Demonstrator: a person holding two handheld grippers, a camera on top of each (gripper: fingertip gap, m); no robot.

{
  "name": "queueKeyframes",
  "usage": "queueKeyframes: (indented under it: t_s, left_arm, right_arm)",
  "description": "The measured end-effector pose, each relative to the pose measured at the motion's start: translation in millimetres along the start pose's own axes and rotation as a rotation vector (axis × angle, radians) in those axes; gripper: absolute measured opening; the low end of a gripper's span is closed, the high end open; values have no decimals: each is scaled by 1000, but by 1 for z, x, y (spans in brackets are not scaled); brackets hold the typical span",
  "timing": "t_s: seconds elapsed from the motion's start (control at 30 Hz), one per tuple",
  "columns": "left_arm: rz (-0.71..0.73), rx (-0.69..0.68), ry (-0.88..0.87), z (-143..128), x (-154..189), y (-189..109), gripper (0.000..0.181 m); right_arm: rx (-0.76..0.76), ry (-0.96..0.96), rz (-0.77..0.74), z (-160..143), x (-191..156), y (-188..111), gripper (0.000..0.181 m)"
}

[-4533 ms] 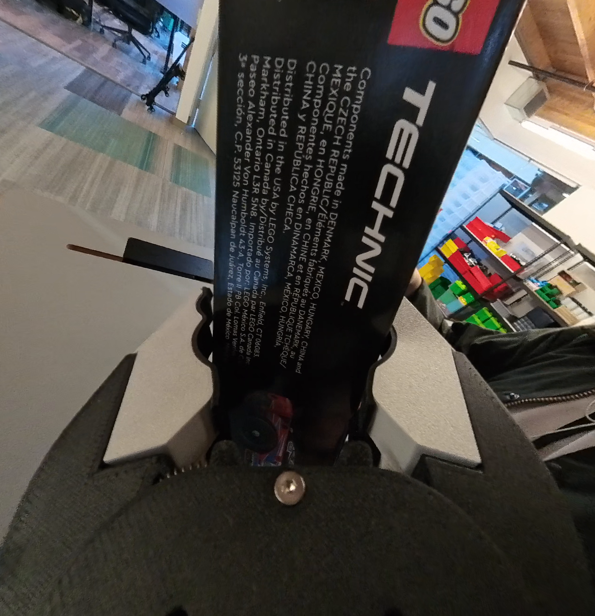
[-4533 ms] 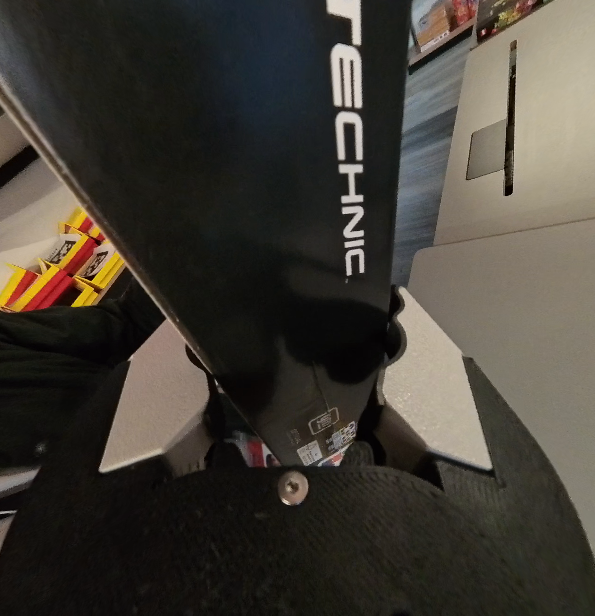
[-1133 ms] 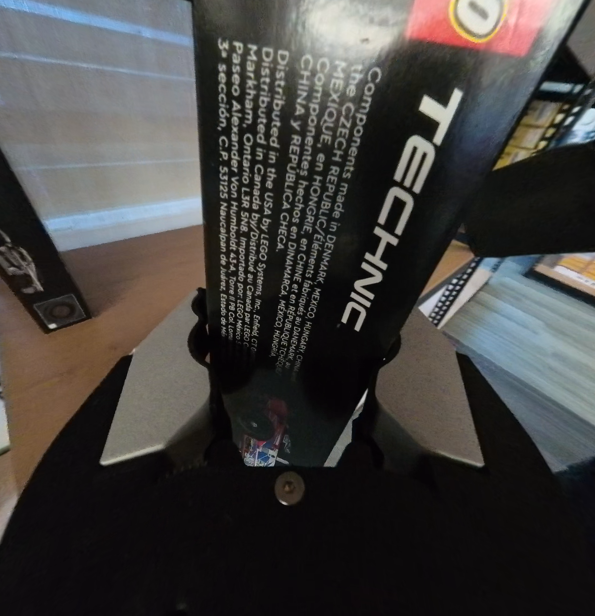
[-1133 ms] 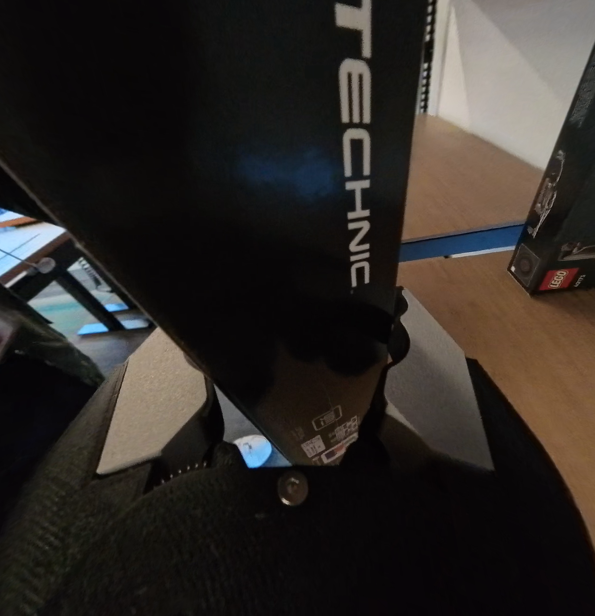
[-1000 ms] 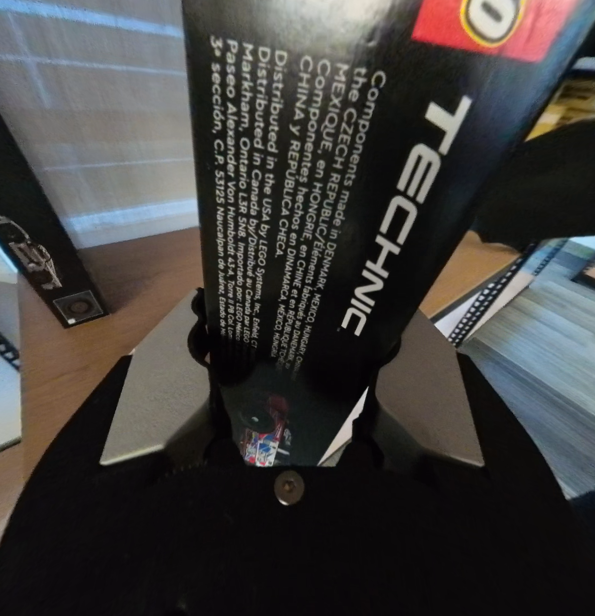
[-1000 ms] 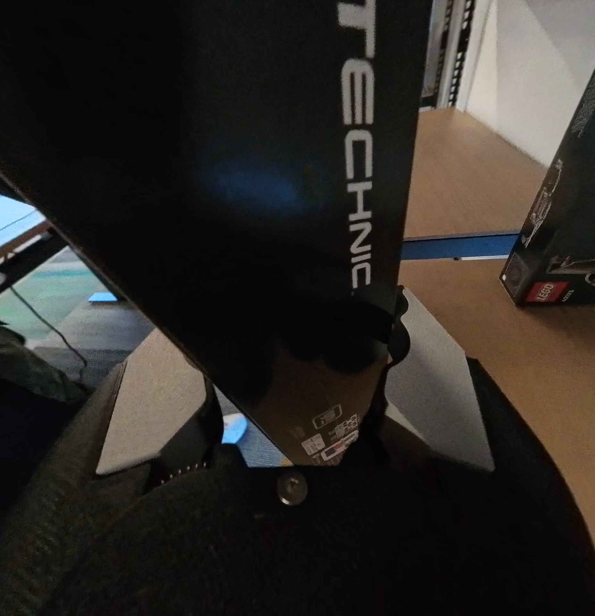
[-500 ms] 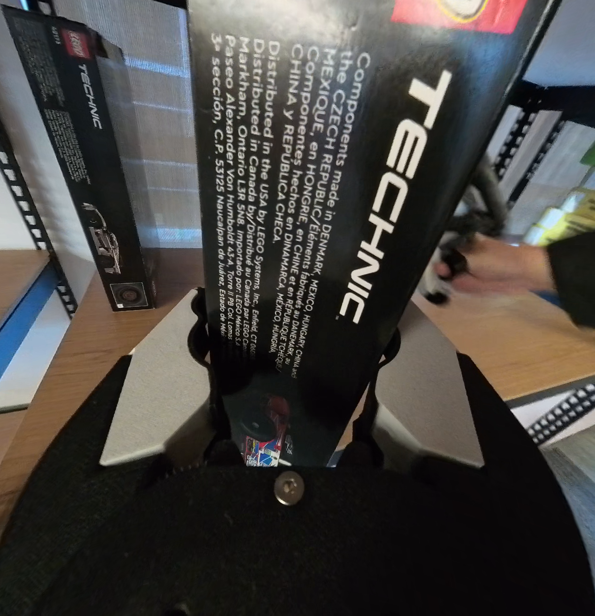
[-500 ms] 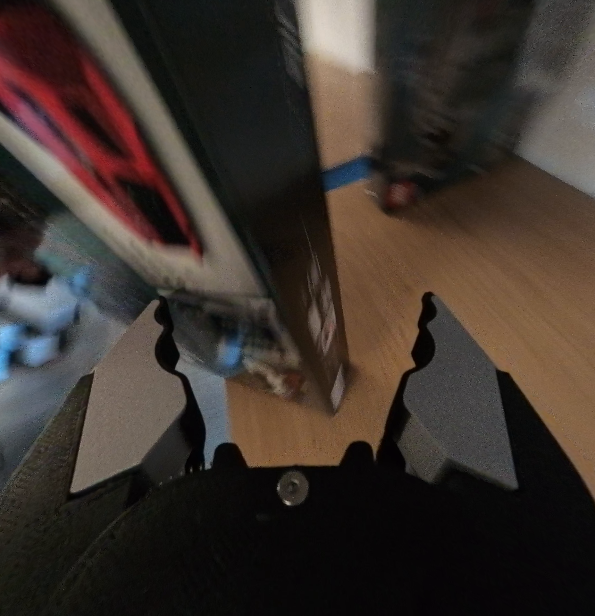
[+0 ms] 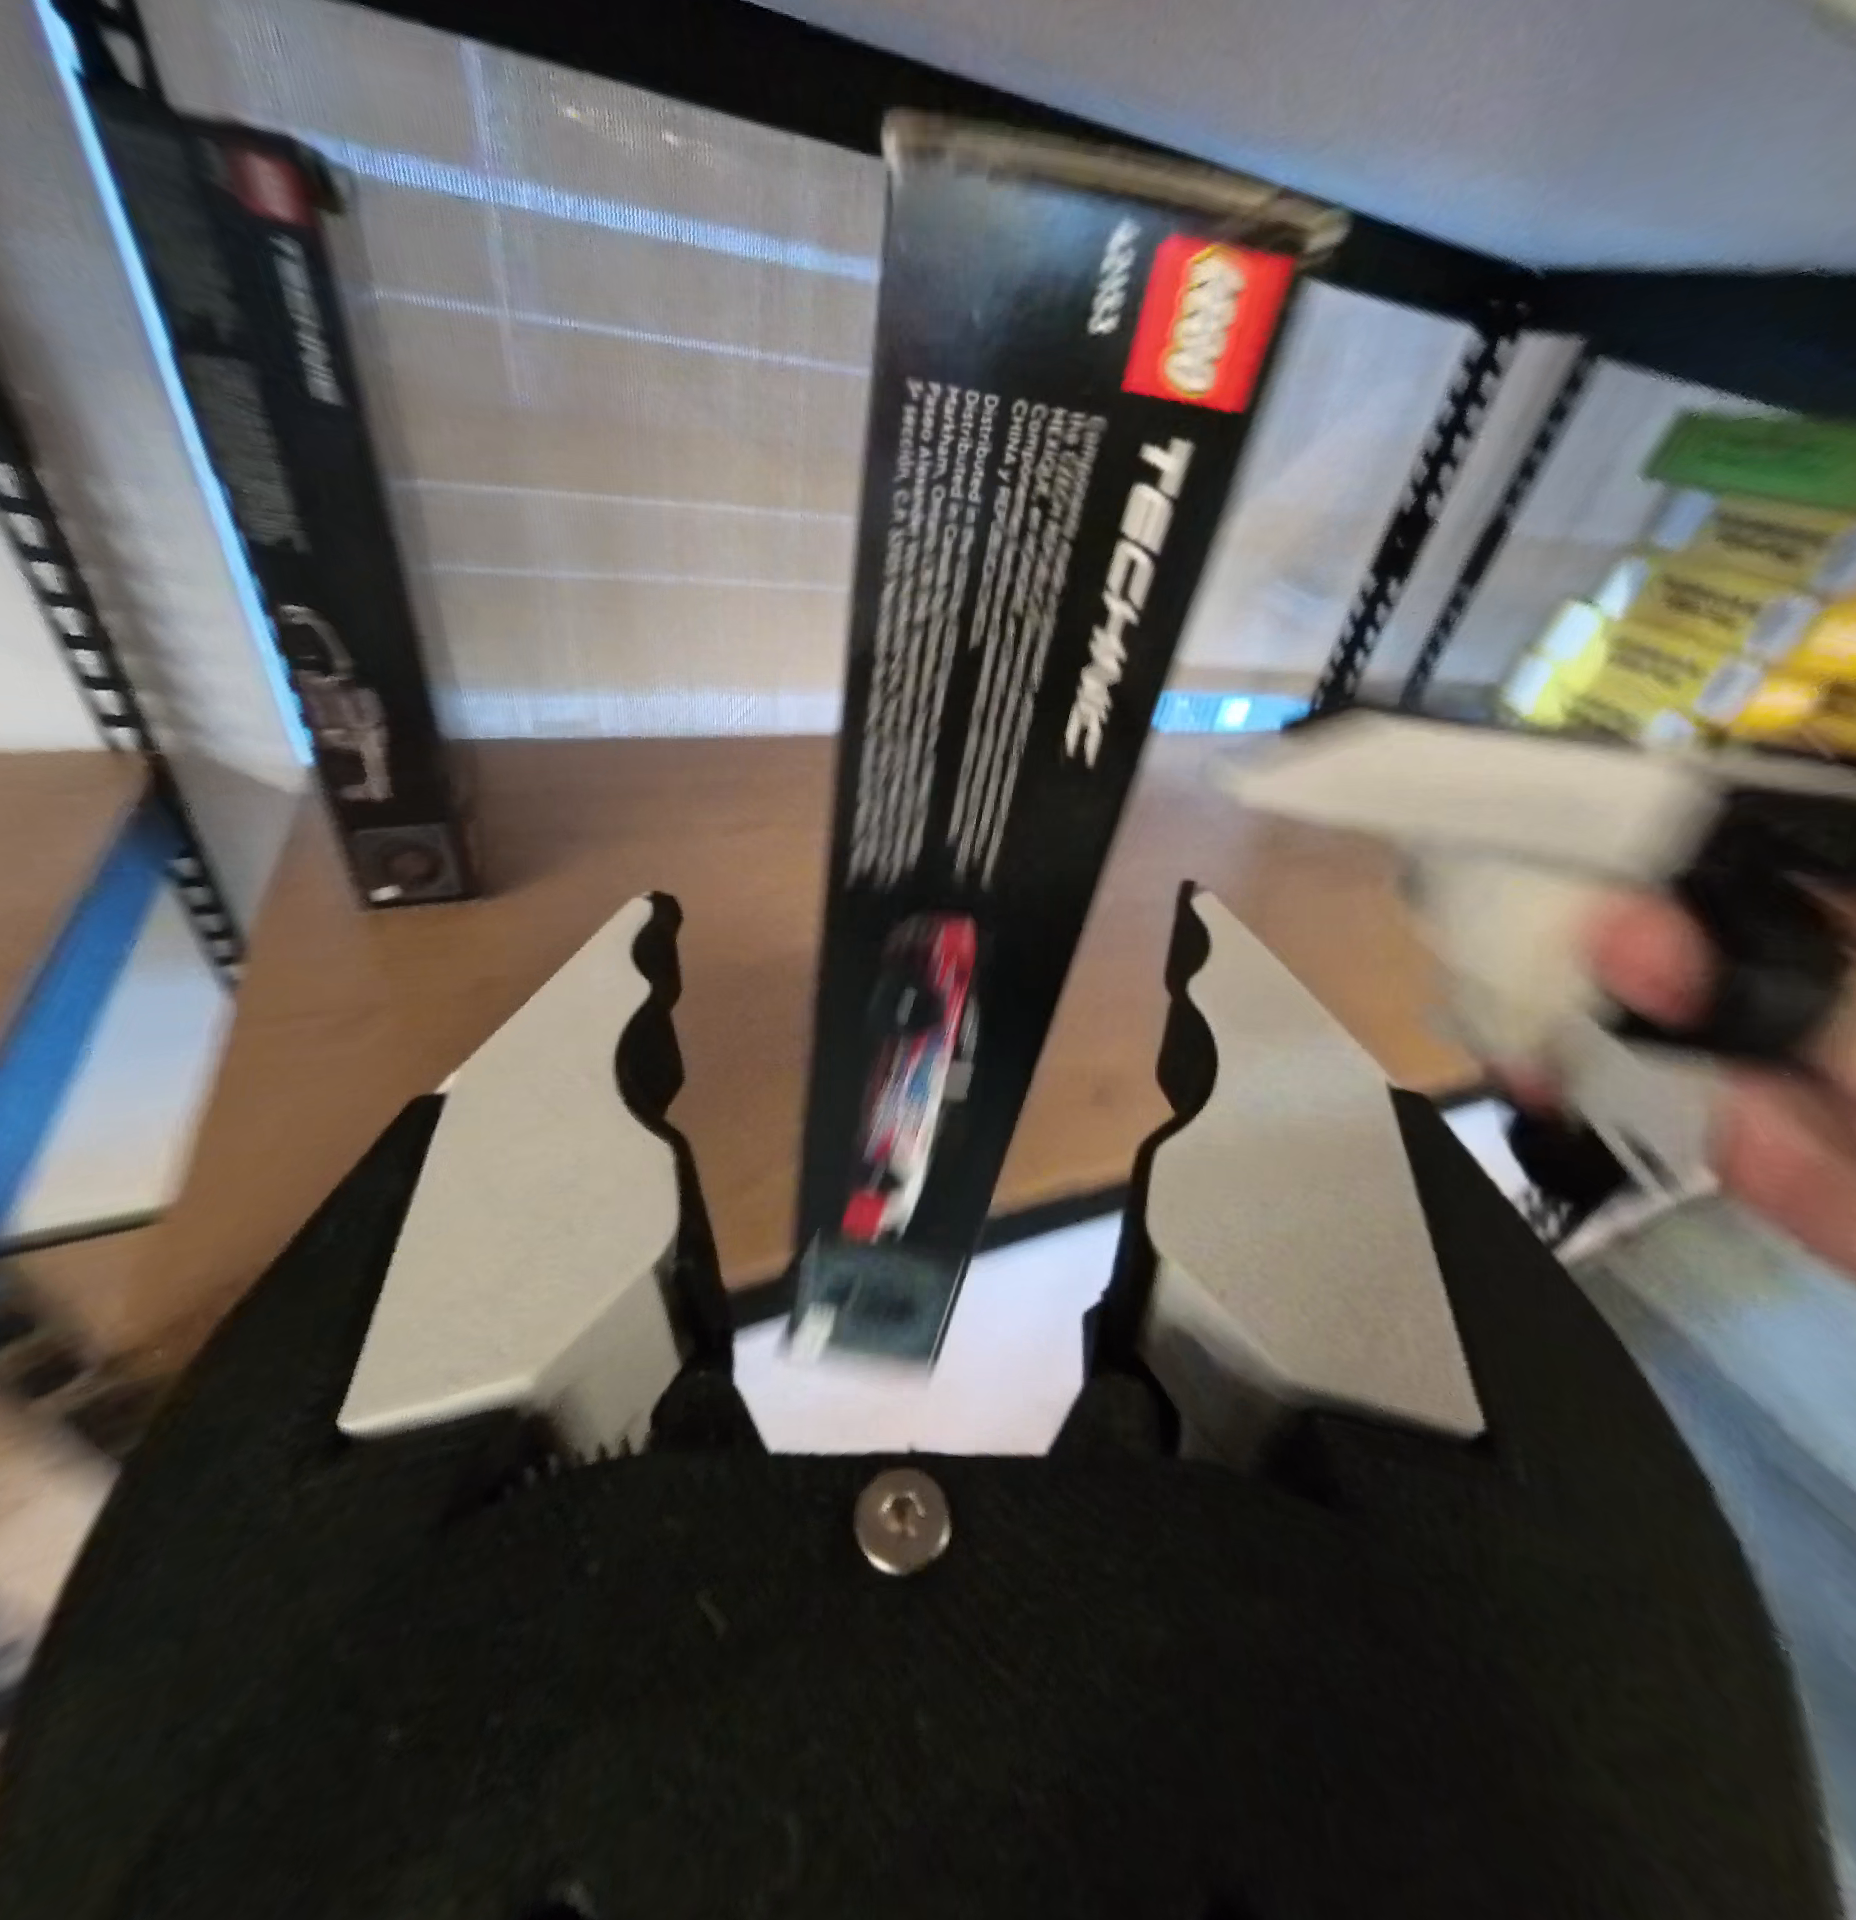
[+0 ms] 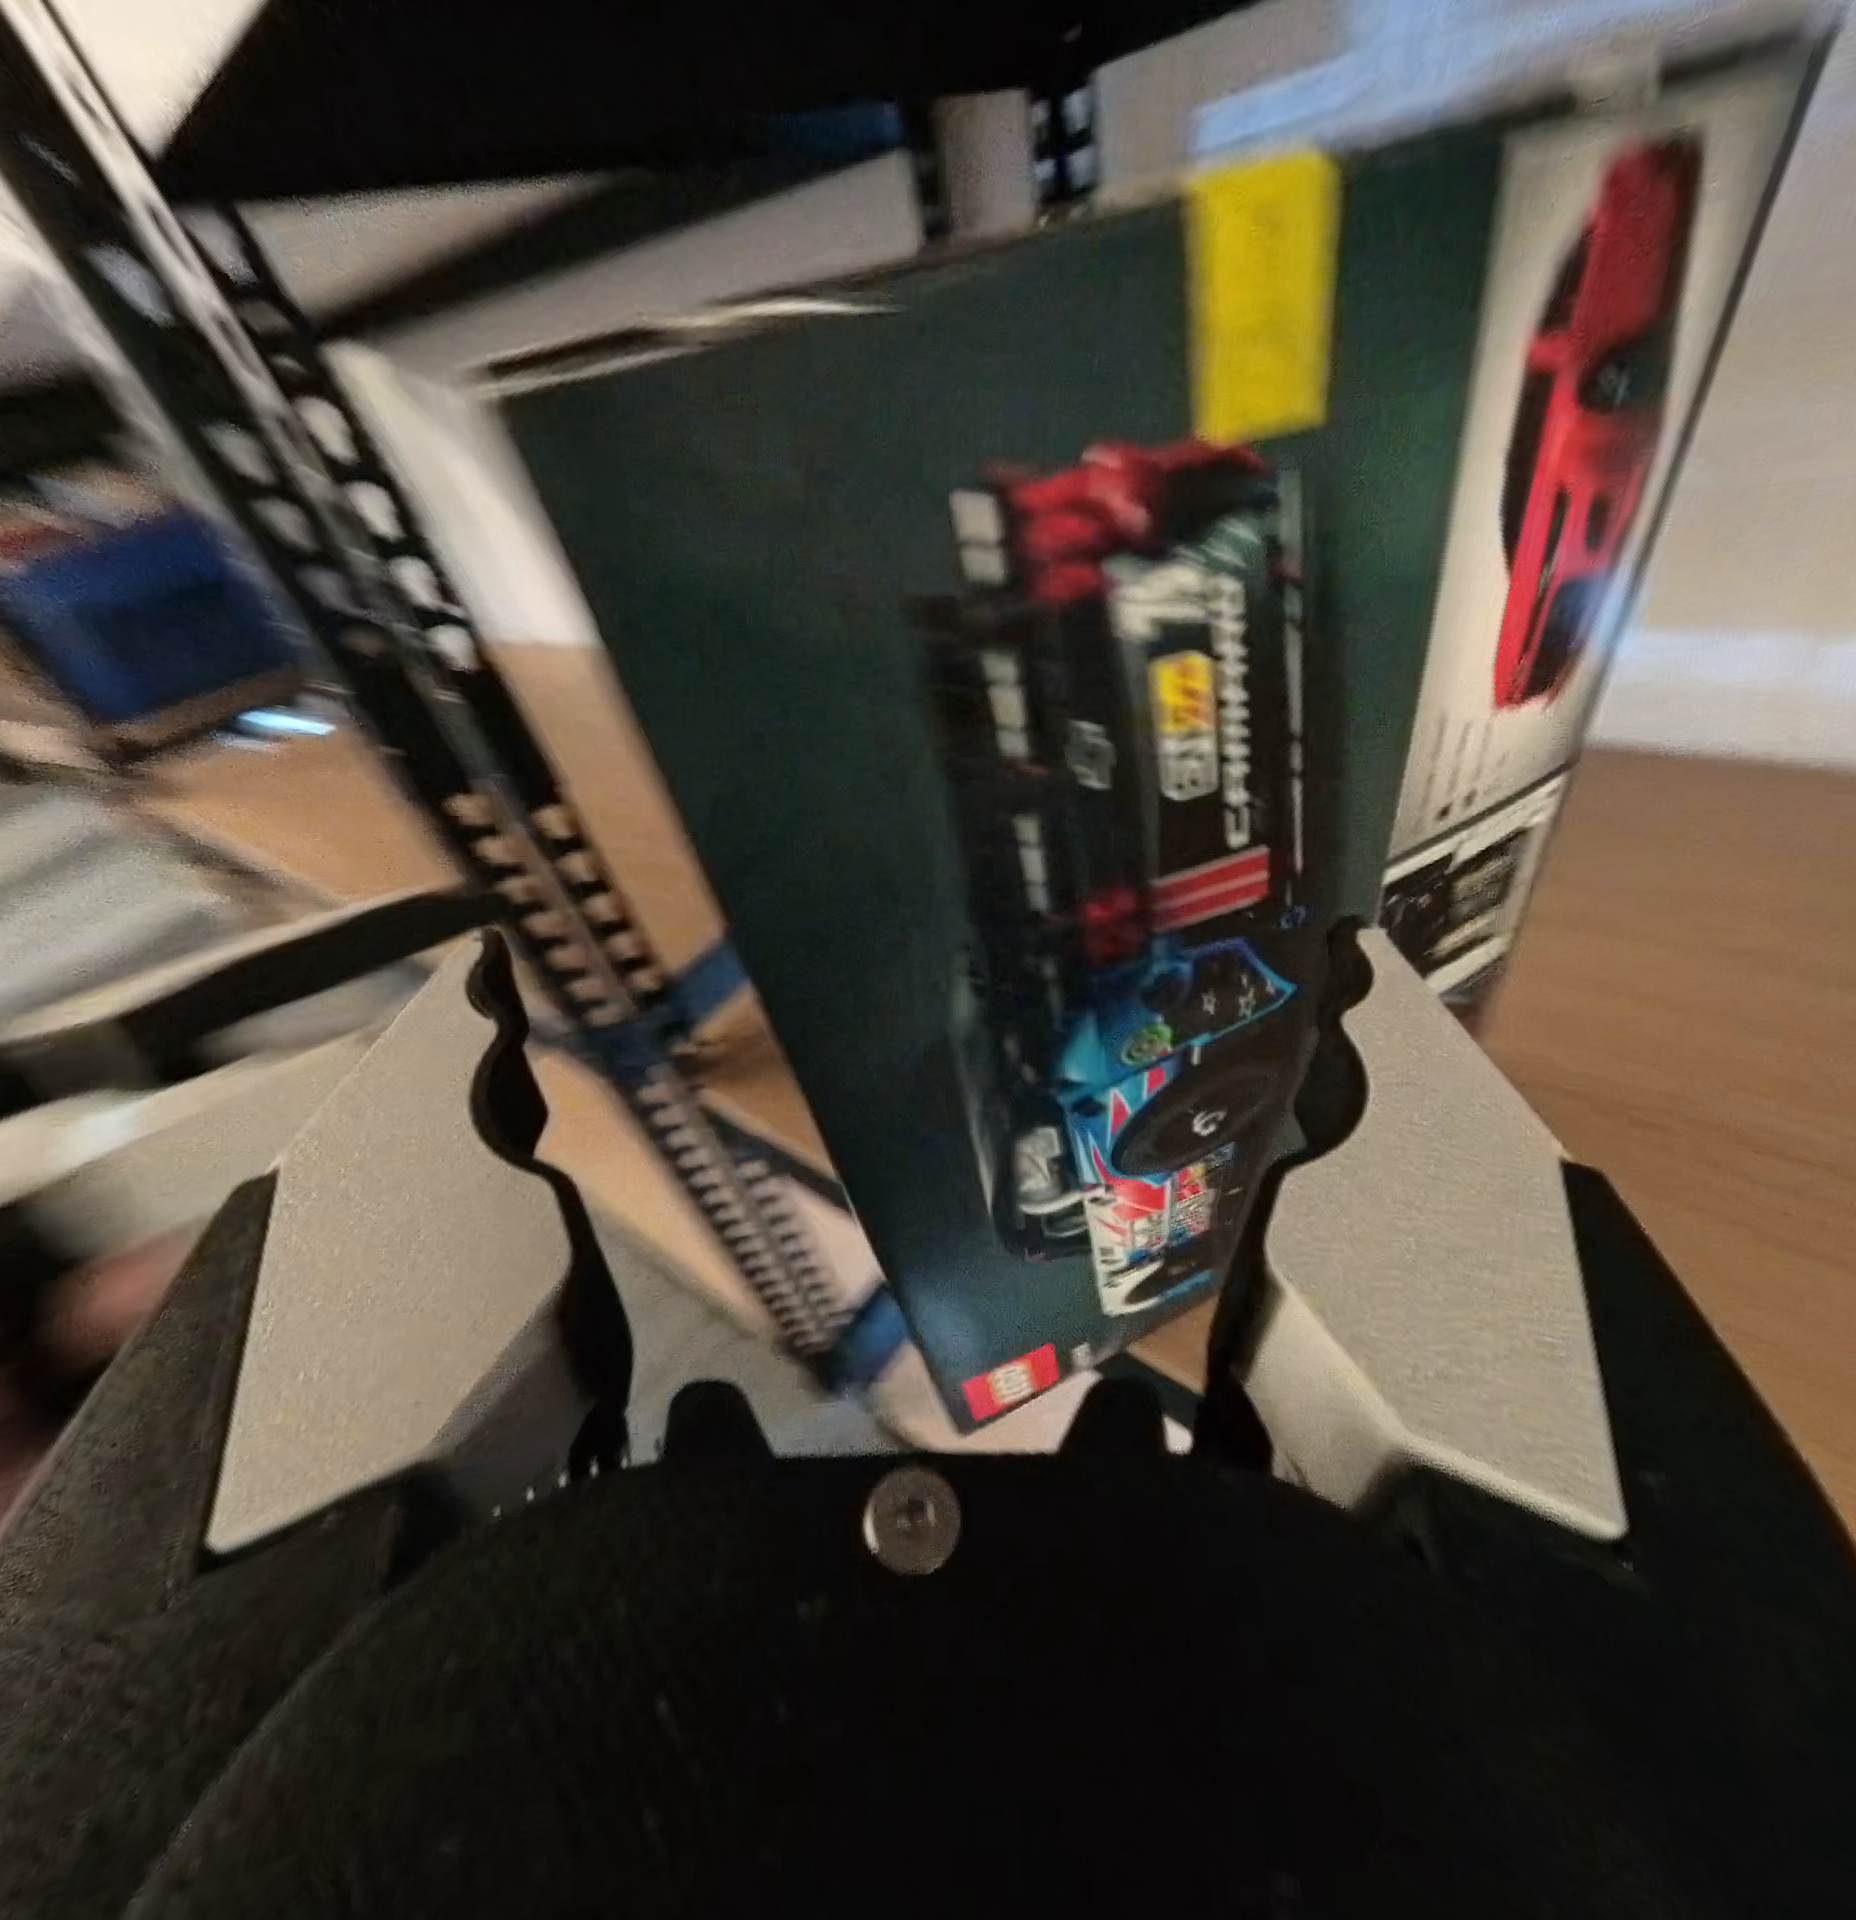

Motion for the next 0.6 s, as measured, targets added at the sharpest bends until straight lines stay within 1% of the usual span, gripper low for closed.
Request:
queueKeyframes:
  t_s: [0.1, 0.2, 0.23, 0.33, 0.4, 0.47, 0.5, 0.53, 0.6]
  left_arm:
    - [17, -38, -11, 3, -27, -87, 89]
    - [105, -42, -80, 6, -60, -185, 84]
    - [146, -36, -103, 7, -70, -218, 83]
    - [288, -39, -160, 4, -98, -310, 81]
    - [373, -43, -197, 1, -109, -364, 80]
    - [448, -51, -212, 0, -116, -411, 78]
    - [484, -47, -218, -1, -118, -431, 77]
    - [511, -43, -223, 0, -119, -447, 76]
    - [541, -44, -224, 0, -120, -469, 75]
  right_arm:
    - [2, -61, -216, 6, -37, 16, 150]
    - [48, -89, -447, 11, -56, 37, 149]
    - [49, -49, -516, 8, -59, 45, 150]
    - [62, 155, -677, -13, -61, 68, 149]
    - [94, 264, -740, -22, -60, 81, 145]
    - [117, 281, -752, -25, -59, 96, 141]
    - [110, 254, -733, -25, -60, 105, 137]
    - [69, 204, -755, -28, -57, 110, 136]
    - [13, 138, -765, -34, -47, 109, 117]
Point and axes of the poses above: each gripper's, where its closed fingertips meet, y out along the fingers, z out of its top, x = y × z across the jaws, the point moved 8 cm from there along -y, back along the fingers, and after that the axes turned 2 degrees about -x, right-handed, at the moved point
